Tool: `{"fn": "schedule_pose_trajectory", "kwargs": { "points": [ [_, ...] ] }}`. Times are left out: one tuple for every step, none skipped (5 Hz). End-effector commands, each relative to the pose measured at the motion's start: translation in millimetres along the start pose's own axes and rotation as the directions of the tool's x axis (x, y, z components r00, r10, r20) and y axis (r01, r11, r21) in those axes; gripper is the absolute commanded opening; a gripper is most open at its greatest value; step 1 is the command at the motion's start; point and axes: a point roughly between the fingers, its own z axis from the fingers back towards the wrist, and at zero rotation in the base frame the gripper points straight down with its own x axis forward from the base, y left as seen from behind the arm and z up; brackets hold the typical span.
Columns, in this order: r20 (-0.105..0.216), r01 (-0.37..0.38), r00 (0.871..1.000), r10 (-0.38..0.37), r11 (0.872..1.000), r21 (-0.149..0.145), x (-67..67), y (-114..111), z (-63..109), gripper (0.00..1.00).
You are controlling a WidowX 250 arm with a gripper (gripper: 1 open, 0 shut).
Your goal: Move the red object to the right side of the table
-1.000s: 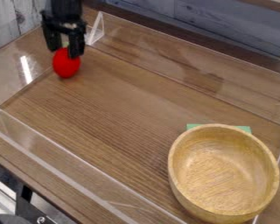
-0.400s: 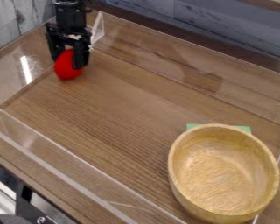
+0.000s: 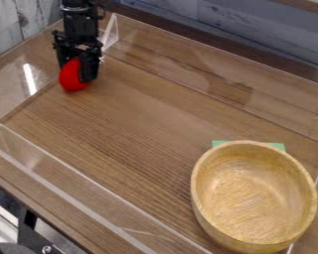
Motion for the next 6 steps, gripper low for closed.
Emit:
{"fn": "schedule_pose_trajectory", "kwargs": {
  "points": [
    [0.044,-0.015,0.999,0.015,1.0,-0.001,-2.6,3.8,12.3,1.0],
    [0.044,-0.026,0.999,0.027,0.999,-0.021,1.5,5.2,25.7,0.0],
    [0.036,-0.035,0.999,0.036,0.998,-0.047,4.4,6.8,38.0,0.0],
    [0.018,0.006,1.0,-0.005,0.999,-0.051,-5.2,7.7,32.9,0.0],
    [0.005,0.05,0.999,-0.05,0.997,-0.059,-13.4,5.5,29.7,1.0],
    [0.002,0.085,0.996,-0.085,0.994,-0.075,-16.5,7.2,35.6,1.0]
  ]
}}
